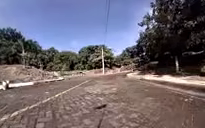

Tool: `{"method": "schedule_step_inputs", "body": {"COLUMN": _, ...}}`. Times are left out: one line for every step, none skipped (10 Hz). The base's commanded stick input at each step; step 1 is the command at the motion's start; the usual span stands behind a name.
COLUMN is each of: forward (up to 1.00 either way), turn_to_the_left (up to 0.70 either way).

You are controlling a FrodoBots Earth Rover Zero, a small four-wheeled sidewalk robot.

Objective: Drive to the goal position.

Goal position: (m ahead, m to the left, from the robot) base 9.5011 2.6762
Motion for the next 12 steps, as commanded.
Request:
{"method": "schedule_step_inputs", "body": {"forward": 1.00, "turn_to_the_left": 0.00}}
{"method": "schedule_step_inputs", "body": {"forward": 1.00, "turn_to_the_left": 0.00}}
{"method": "schedule_step_inputs", "body": {"forward": 1.00, "turn_to_the_left": 0.00}}
{"method": "schedule_step_inputs", "body": {"forward": 1.00, "turn_to_the_left": 0.00}}
{"method": "schedule_step_inputs", "body": {"forward": 1.00, "turn_to_the_left": 0.00}}
{"method": "schedule_step_inputs", "body": {"forward": 1.00, "turn_to_the_left": 0.00}}
{"method": "schedule_step_inputs", "body": {"forward": 1.00, "turn_to_the_left": 0.00}}
{"method": "schedule_step_inputs", "body": {"forward": 1.00, "turn_to_the_left": 0.00}}
{"method": "schedule_step_inputs", "body": {"forward": 1.00, "turn_to_the_left": 0.00}}
{"method": "schedule_step_inputs", "body": {"forward": 1.00, "turn_to_the_left": 0.00}}
{"method": "schedule_step_inputs", "body": {"forward": 1.00, "turn_to_the_left": 0.00}}
{"method": "schedule_step_inputs", "body": {"forward": 1.00, "turn_to_the_left": 0.00}}
